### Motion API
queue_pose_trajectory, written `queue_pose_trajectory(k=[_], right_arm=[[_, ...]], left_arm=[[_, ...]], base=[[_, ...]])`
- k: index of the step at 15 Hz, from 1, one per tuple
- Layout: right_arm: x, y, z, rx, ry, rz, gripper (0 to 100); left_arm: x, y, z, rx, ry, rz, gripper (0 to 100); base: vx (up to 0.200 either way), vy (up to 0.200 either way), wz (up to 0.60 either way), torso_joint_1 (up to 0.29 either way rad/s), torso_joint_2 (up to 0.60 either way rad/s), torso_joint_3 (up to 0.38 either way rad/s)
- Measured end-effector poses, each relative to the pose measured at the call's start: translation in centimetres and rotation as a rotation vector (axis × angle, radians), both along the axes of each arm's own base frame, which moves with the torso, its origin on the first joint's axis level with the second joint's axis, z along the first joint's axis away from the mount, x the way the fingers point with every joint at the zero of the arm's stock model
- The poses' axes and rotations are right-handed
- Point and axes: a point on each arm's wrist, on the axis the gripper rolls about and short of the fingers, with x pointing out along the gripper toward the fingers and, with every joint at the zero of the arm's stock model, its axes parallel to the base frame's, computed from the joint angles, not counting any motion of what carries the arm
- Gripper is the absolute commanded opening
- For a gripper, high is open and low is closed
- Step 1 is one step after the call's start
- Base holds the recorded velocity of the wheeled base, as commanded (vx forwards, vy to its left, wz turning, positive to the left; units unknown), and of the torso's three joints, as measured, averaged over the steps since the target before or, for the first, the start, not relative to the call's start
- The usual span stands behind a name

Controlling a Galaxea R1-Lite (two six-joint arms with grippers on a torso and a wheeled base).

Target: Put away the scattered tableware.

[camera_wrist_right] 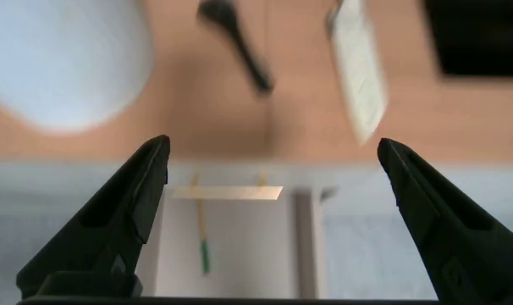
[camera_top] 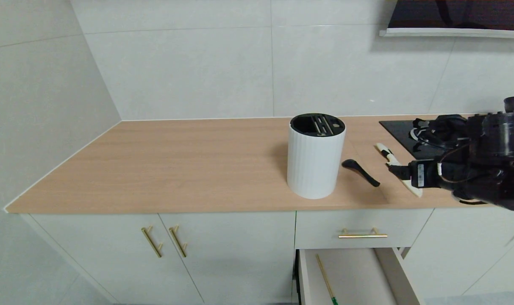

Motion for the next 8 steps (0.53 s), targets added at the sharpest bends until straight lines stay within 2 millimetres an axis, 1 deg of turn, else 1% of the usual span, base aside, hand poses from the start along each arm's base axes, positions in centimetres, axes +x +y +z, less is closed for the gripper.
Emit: queue_pose_trajectory(k=[2, 3, 4, 6, 8], right_arm=[[1.8, -0.7, 1.2, 0.024, -0.043, 0.078, 100], [2.7, -0.9, 1.3, 0.029, -0.050, 0.093, 100], [3.5, -0.9, 1.1, 0.032, -0.049, 0.101, 100], [4.9, -0.5, -0.1, 0.053, -0.035, 0.166, 100], [6.0, -0.2, -1.3, 0.066, -0.047, 0.218, 100]], left_arm=[[0.0, 0.0, 0.0, 0.000, 0.000, 0.000, 100], [0.0, 0.0, 0.0, 0.000, 0.000, 0.000, 100], [0.0, 0.0, 0.0, 0.000, 0.000, 0.000, 100], [0.0, 0.0, 0.0, 0.000, 0.000, 0.000, 100], [0.0, 0.0, 0.0, 0.000, 0.000, 0.000, 100]], base=[[0.000, 0.000, 0.00, 0.000, 0.00, 0.000], [0.000, 0.000, 0.00, 0.000, 0.00, 0.000], [0.000, 0.000, 0.00, 0.000, 0.00, 0.000], [0.000, 0.000, 0.00, 0.000, 0.00, 0.000], [0.000, 0.000, 0.00, 0.000, 0.00, 0.000]])
